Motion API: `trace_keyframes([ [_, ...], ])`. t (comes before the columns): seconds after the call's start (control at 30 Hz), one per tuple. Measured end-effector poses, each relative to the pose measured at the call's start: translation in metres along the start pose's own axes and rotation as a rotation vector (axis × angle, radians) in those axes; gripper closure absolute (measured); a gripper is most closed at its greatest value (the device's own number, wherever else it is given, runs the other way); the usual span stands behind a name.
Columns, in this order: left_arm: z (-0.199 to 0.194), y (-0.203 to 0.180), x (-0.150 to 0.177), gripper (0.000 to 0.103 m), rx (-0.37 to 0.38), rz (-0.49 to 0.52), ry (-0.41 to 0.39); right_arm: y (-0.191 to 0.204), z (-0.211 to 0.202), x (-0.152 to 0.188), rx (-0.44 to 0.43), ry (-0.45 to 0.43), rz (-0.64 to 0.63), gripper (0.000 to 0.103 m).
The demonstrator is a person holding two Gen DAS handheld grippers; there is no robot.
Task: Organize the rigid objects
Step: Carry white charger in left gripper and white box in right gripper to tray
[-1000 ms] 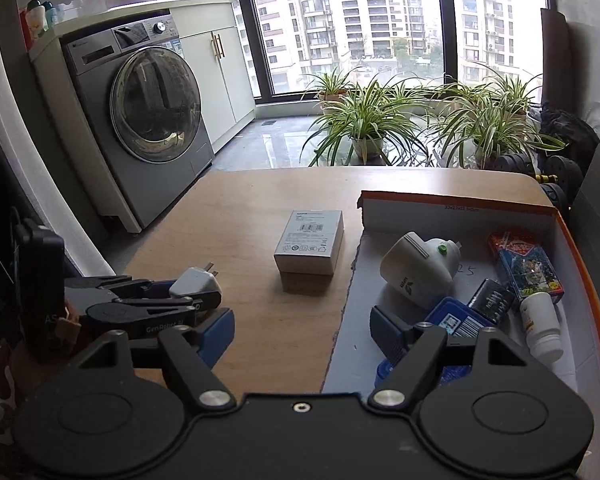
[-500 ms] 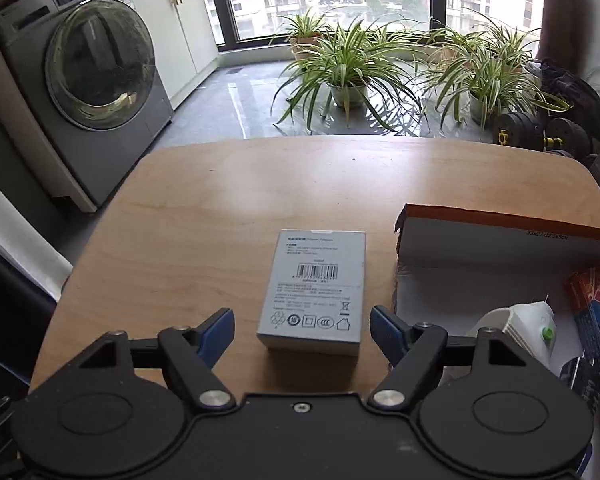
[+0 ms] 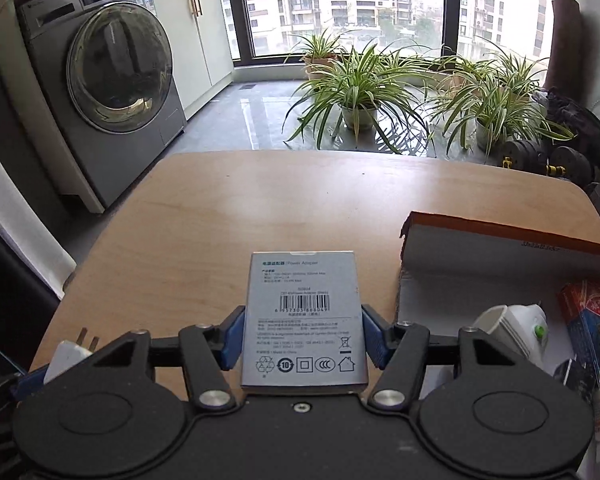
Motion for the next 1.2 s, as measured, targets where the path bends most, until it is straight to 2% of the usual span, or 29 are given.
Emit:
trace_keyframes([
  [0.17, -0.020, -0.010, 0.000, 0.061, -0.009, -0.001, -0.024, 0.007, -0.057, 0.024, 0.006, -0.064, -0.018, 0.032],
  [0.4, -0.048, -0.026, 0.008, 0.061, -0.016, 0.001, -0.046, -0.002, -0.110, 0.056, 0.028, -0.113, 0.013, 0.032],
  [0.8, -0.077, -0.045, 0.022, 0.061, -0.023, 0.015, -0.071, -0.008, -0.155, 0.090, 0.029, -0.167, 0.027, 0.032],
  [1.2, -0.090, -0.070, 0.041, 0.061, 0.003, 0.046, -0.074, -0.023, -0.178, 0.113, 0.036, -0.197, 0.061, 0.032],
])
Point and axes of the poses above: each gripper's, at about its wrist camera, not at the fingertips, and z roughly the way its jaws point, y to its left, x to its underside, the point moved 7 cm from there along z, roughly the way its jaws point, and after that the axes turned 5 degrees about -z, right-handed, at the moved point
